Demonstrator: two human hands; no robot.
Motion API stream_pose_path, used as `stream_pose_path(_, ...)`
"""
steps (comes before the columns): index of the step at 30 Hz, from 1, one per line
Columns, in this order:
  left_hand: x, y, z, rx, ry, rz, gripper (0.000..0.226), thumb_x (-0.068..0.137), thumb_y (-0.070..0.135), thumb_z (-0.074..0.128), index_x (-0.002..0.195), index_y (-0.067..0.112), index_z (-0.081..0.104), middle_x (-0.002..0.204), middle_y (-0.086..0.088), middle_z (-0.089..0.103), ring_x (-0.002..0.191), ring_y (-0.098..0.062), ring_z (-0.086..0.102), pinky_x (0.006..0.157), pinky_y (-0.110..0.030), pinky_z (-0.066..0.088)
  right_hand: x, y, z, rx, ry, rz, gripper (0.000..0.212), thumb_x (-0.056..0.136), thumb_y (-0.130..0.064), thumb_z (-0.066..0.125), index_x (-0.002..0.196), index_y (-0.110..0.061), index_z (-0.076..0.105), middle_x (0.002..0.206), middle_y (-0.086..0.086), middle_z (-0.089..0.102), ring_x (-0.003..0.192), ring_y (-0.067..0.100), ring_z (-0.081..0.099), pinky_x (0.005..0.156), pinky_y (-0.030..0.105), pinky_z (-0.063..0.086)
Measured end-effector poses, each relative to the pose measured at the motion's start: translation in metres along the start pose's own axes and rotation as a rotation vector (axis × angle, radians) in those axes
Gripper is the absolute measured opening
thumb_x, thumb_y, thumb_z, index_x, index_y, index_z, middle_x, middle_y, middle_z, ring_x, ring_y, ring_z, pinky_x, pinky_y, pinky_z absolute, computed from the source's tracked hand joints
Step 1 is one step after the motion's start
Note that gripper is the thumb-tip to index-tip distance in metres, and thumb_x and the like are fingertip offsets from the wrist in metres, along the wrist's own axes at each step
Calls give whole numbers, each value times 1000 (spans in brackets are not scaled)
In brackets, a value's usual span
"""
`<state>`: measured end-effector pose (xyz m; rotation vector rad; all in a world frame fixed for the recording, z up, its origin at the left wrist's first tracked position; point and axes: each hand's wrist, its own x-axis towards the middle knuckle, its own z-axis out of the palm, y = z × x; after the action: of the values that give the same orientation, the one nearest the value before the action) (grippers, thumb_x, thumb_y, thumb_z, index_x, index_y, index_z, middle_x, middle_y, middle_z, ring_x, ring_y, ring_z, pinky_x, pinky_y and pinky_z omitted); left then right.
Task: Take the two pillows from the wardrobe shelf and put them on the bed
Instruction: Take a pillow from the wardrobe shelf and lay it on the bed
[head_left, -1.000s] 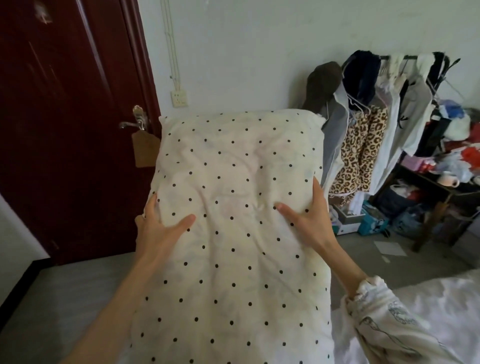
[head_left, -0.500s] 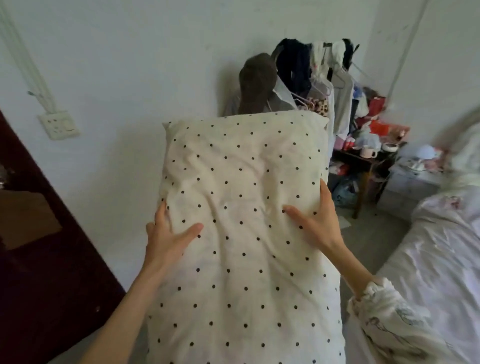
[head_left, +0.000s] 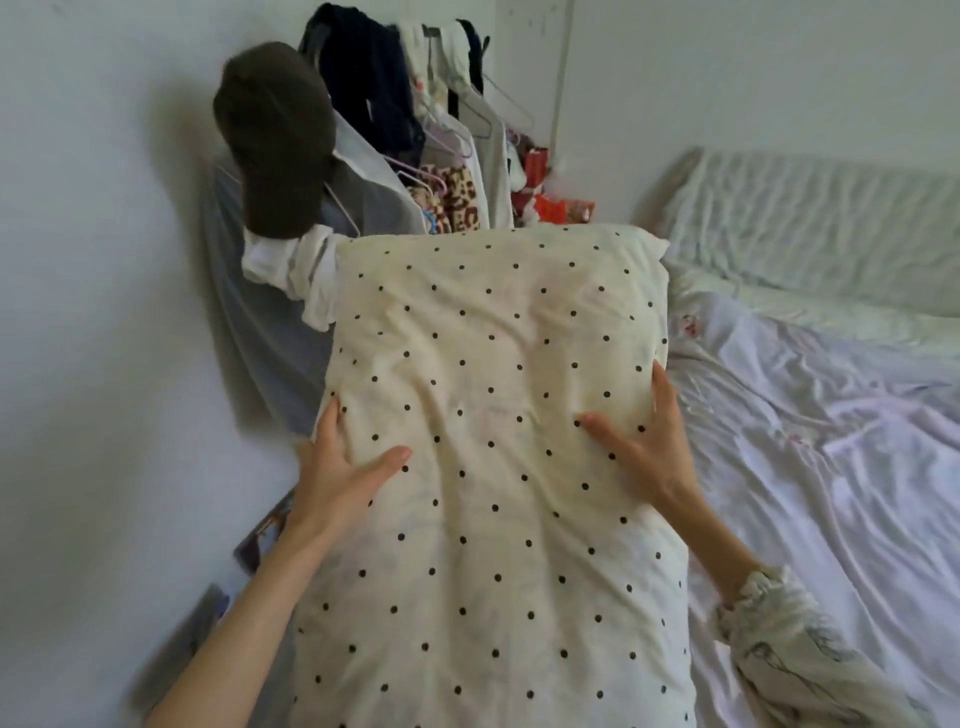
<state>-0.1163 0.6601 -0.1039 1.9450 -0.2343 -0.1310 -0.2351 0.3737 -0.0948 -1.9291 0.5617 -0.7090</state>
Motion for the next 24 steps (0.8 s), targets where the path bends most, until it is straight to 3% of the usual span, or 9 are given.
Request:
stream_pose_path(5,93,14,55,64,-91,34,104,61,51,79,144,37,19,146,-4,31,130,-25,37,106,-46,33,67,28,-7,-23,115,54,107,61,-47,79,146,-30,17,149,-3,30,135,15,31,103,30,29)
stream_pose_path(9,166,43,116,71,-174,71,106,59,55,78,144,38,16,150,-4,25,134,-25,31,107,-44,32,129,48,-33,-64,196,90,104,64,-47,78,146,-29,17,151,-2,29,137,17,30,109,39,31)
stream_pose_path(14,244,74,185,48,-254,138,108,59,54,79,144,36,16,151,-3,25,135,-22,32,106,-41,33,199,66,-59,-143,289,117,105,65,-54,75,146,-35,11,150,0,29,132,18,33,95,31,29)
stream_pose_path(18,305,98,238,26,-324,211,104,58,53,80,143,36,22,147,-2,32,127,-17,38,103,-37,35,255,80,-74,-161,362,133,105,65,-53,75,146,-36,11,146,0,32,126,15,37,96,32,32)
stream_pose_path(24,407,121,321,30,-384,214,109,57,56,78,144,37,16,150,-5,26,135,-24,31,106,-43,32,356,114,-83,-178,444,171,104,64,-50,76,146,-35,13,148,0,32,128,17,38,96,32,34)
